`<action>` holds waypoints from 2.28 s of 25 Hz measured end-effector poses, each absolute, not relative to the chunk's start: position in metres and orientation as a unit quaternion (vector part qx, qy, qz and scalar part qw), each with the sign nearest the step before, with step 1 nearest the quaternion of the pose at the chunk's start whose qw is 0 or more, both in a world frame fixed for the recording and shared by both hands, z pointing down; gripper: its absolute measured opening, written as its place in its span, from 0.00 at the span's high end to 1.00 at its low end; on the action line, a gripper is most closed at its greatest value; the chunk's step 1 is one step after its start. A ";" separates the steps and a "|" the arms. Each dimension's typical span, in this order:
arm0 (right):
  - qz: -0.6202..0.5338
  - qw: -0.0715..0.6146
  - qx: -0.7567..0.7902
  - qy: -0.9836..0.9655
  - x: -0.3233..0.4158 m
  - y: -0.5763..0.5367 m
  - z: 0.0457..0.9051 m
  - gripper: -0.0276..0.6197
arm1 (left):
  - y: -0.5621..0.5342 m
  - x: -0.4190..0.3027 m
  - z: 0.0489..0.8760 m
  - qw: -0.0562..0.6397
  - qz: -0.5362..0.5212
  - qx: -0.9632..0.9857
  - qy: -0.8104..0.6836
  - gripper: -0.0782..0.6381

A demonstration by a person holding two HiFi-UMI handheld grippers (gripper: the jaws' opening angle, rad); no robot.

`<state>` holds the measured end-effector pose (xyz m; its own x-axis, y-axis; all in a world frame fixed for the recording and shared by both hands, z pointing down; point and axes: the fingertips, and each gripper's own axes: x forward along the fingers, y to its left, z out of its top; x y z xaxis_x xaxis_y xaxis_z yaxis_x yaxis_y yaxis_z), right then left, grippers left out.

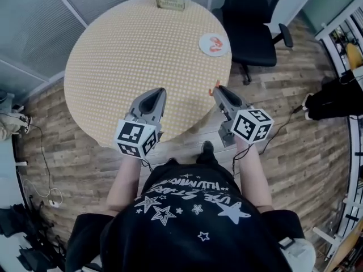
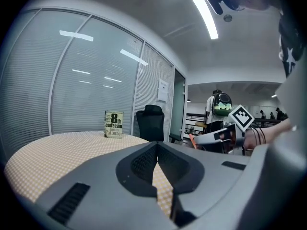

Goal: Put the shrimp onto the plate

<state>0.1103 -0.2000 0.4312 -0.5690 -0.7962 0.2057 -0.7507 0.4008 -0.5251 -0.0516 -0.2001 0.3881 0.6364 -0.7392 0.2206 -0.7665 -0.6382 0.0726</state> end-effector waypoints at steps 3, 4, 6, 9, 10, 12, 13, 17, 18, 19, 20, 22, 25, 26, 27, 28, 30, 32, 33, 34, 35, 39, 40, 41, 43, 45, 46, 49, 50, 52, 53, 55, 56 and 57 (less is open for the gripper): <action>-0.295 0.039 -0.453 0.841 0.128 -0.213 0.433 0.86 | -0.207 -0.033 0.390 0.076 0.095 0.897 -0.425 0.88; -0.296 0.039 -0.449 0.842 0.133 -0.216 0.433 0.86 | -0.209 -0.028 0.390 0.076 0.095 0.895 -0.428 0.88; -0.299 0.040 -0.441 0.845 0.143 -0.221 0.433 0.86 | -0.212 -0.019 0.389 0.075 0.095 0.892 -0.436 0.88; -0.300 0.040 -0.428 0.851 0.157 -0.230 0.433 0.86 | -0.216 -0.007 0.386 0.072 0.096 0.885 -0.450 0.88; -0.300 0.039 -0.424 0.853 0.161 -0.232 0.432 0.86 | -0.218 -0.003 0.385 0.072 0.095 0.883 -0.455 0.88; -0.301 0.037 -0.415 0.858 0.168 -0.237 0.432 0.86 | -0.218 0.003 0.384 0.072 0.095 0.877 -0.466 0.88; -0.302 0.036 -0.409 0.860 0.171 -0.239 0.432 0.86 | -0.218 0.006 0.385 0.073 0.095 0.874 -0.472 0.88; -0.310 0.031 -0.389 0.867 0.183 -0.247 0.438 0.86 | -0.219 0.018 0.387 0.077 0.097 0.862 -0.491 0.88; -0.313 0.030 -0.385 0.868 0.184 -0.249 0.439 0.86 | -0.217 0.021 0.387 0.078 0.097 0.860 -0.495 0.88; -0.316 0.030 -0.380 0.869 0.185 -0.250 0.441 0.86 | -0.215 0.022 0.387 0.079 0.096 0.858 -0.499 0.88; -0.319 0.029 -0.375 0.870 0.184 -0.250 0.442 0.86 | -0.213 0.023 0.387 0.080 0.096 0.855 -0.503 0.88; -0.322 0.028 -0.367 0.872 0.182 -0.251 0.444 0.86 | -0.209 0.022 0.387 0.081 0.098 0.851 -0.510 0.88; -0.326 0.032 -0.362 0.873 0.177 -0.256 0.444 0.86 | -0.209 0.016 0.389 0.082 0.102 0.847 -0.516 0.88; -0.327 0.032 -0.363 0.872 0.175 -0.259 0.444 0.86 | -0.210 0.014 0.389 0.082 0.102 0.846 -0.517 0.88; -0.328 0.031 -0.364 0.871 0.173 -0.262 0.445 0.86 | -0.213 0.010 0.389 0.083 0.101 0.845 -0.518 0.88; -0.329 0.030 -0.366 0.870 0.171 -0.265 0.446 0.86 | -0.216 0.006 0.390 0.084 0.100 0.845 -0.519 0.88; -0.330 0.029 -0.372 0.867 0.167 -0.270 0.447 0.86 | -0.224 -0.001 0.391 0.087 0.096 0.845 -0.519 0.88; -0.331 0.026 -0.378 0.864 0.163 -0.274 0.447 0.86 | -0.233 -0.006 0.393 0.090 0.091 0.847 -0.515 0.88; -0.331 0.024 -0.382 0.863 0.162 -0.275 0.447 0.86 | -0.238 -0.008 0.394 0.092 0.089 0.849 -0.512 0.88; -0.331 0.021 -0.386 0.861 0.161 -0.277 0.446 0.86 | -0.243 -0.010 0.394 0.094 0.087 0.852 -0.508 0.88; -0.331 0.020 -0.391 0.859 0.161 -0.280 0.445 0.86 | -0.247 -0.011 0.394 0.095 0.086 0.855 -0.503 0.88; -0.324 0.019 -0.417 0.849 0.159 -0.293 0.439 0.86 | -0.263 -0.014 0.391 0.091 0.081 0.868 -0.482 0.88; -0.323 0.018 -0.423 0.847 0.158 -0.296 0.438 0.86 | -0.267 -0.016 0.390 0.090 0.079 0.870 -0.478 0.88; -0.322 0.018 -0.428 0.845 0.156 -0.297 0.437 0.86 | -0.269 -0.019 0.389 0.090 0.076 0.872 -0.475 0.88; -0.323 0.015 -0.435 0.840 0.148 -0.298 0.438 0.86 | -0.273 -0.026 0.389 0.092 0.071 0.876 -0.469 0.88; -0.324 0.011 -0.440 0.837 0.140 -0.297 0.438 0.86 | -0.275 -0.034 0.390 0.095 0.070 0.879 -0.463 0.88; -0.323 0.010 -0.444 0.836 0.136 -0.297 0.438 0.86 | -0.277 -0.038 0.390 0.096 0.069 0.881 -0.459 0.88; -0.314 0.010 -0.459 0.831 0.132 -0.298 0.435 0.86 | -0.282 -0.043 0.393 0.097 0.064 0.889 -0.443 0.88; -0.313 0.011 -0.464 0.828 0.132 -0.298 0.435 0.86 | -0.284 -0.044 0.395 0.097 0.062 0.891 -0.438 0.88; -0.313 0.009 -0.472 0.824 0.131 -0.299 0.436 0.86 | -0.288 -0.045 0.398 0.098 0.059 0.894 -0.433 0.88; -0.313 0.008 -0.474 0.823 0.130 -0.300 0.437 0.86 | -0.290 -0.046 0.398 0.098 0.058 0.895 -0.432 0.88; -0.314 0.003 -0.476 0.821 0.129 -0.300 0.440 0.86 | -0.292 -0.048 0.399 0.099 0.056 0.896 -0.430 0.88; -0.315 0.001 -0.478 0.820 0.130 -0.299 0.441 0.86 | -0.291 -0.049 0.401 0.101 0.055 0.896 -0.429 0.88; -0.316 -0.001 -0.481 0.818 0.131 -0.299 0.442 0.86 | -0.290 -0.050 0.404 0.104 0.055 0.895 -0.430 0.88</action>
